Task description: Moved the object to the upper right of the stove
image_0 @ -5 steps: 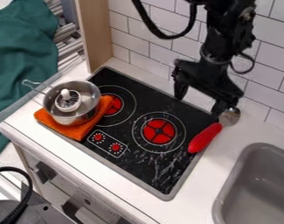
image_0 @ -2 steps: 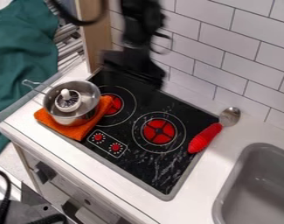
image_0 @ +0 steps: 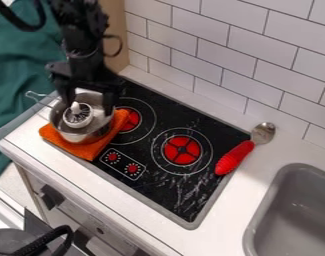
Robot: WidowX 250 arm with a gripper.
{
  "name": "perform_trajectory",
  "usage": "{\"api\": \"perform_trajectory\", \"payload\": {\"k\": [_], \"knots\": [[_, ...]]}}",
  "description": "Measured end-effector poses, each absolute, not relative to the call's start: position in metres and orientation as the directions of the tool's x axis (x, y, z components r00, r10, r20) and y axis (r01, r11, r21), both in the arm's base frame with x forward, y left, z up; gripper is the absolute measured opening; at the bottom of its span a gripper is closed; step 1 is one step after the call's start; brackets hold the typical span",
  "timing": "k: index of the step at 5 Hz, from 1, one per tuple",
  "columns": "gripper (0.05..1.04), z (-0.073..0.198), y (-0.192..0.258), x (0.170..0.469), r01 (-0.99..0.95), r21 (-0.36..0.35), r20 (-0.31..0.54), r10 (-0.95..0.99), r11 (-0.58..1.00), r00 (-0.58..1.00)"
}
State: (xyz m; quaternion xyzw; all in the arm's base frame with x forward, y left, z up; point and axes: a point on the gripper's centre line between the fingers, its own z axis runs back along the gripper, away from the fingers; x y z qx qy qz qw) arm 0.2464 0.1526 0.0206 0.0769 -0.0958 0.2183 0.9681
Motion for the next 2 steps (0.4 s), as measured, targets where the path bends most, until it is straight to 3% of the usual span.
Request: {"api": "perform_trajectory", "payload": {"k": [2], "knots": [[1.001,-0.0013,0.176,0.2494,-0.483,0.099,0.221,0.454,0.87,0.863]]}}
